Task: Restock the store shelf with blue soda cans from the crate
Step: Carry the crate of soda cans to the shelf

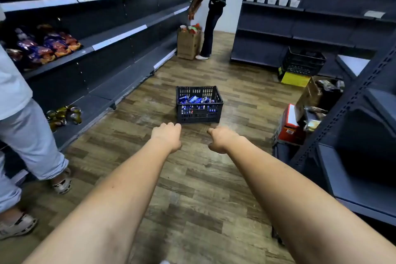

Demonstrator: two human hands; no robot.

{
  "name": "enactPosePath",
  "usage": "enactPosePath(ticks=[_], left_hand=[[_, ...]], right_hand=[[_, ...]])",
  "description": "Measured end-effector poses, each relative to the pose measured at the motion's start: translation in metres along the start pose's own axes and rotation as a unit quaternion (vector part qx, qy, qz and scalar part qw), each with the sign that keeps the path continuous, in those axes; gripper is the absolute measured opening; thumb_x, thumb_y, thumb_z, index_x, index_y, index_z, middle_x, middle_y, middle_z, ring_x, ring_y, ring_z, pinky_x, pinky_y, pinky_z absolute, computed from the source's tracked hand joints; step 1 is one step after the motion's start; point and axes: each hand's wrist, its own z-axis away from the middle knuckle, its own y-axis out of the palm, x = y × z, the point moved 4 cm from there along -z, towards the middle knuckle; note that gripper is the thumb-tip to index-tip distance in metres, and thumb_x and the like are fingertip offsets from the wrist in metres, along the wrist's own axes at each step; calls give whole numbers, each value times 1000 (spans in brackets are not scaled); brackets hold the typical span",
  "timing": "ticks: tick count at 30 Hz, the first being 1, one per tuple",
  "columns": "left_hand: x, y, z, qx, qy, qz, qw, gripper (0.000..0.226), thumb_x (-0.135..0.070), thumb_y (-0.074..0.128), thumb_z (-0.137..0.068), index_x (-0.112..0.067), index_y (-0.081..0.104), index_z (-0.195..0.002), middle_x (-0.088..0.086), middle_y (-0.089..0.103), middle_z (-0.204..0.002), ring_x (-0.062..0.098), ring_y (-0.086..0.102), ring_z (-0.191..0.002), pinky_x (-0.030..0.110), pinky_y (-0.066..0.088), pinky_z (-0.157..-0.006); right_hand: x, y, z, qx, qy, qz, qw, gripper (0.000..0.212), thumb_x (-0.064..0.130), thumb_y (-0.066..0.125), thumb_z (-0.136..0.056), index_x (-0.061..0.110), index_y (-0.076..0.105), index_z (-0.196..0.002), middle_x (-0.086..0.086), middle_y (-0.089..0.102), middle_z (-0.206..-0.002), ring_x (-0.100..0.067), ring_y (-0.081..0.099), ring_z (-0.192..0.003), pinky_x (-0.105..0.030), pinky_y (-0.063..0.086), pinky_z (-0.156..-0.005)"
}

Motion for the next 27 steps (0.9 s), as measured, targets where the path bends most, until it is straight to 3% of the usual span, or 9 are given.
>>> enactPosePath(ticks=[10,15,27], left_hand=[[37,-8,-149,24,-26,55,998,40,-23,47,-93,-9,40,-129,14,47,-132,32,46,-122,40,42,-95],[41,-50,-241,-23,-12,122,992,46,-24,48,-92,-7,38,-134,16,47,-135,33,48,-122,39,43,-97],[1,-35,-426,29,-5,86,996,44,-27,49,-91,-12,41,-132,12,49,-132,31,49,-121,38,42,-96]], right_hand=[[-25,-35,-138,14,10,-9,1000,45,20,50,-89,13,44,-134,-13,49,-129,-32,48,-120,-41,44,-99],[-49,-65,-202,6,19,-29,999,44,20,49,-91,11,44,-134,-13,50,-130,-30,49,-120,-34,44,-97],[-150,-93,-347,37,27,-54,998,48,26,49,-93,12,41,-139,-15,47,-135,-30,46,-124,-29,38,-95]])
